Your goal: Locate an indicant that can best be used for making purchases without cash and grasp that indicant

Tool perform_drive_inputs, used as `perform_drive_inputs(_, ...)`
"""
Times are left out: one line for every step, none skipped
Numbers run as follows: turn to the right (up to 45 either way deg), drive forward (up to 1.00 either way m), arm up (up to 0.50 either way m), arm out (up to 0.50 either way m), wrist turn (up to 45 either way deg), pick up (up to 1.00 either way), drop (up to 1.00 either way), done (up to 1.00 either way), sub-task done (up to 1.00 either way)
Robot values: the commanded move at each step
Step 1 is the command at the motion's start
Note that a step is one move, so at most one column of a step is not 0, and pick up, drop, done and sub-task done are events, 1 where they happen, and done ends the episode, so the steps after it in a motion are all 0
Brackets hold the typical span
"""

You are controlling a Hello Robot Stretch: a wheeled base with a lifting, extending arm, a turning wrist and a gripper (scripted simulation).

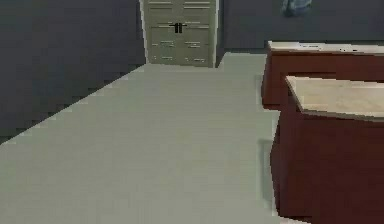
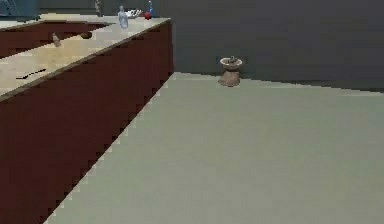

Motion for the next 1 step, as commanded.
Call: perform_drive_inputs(0.0, 1.00, 0.00, 0.00, 0.0, 0.00, 0.00, 0.00, 0.00)
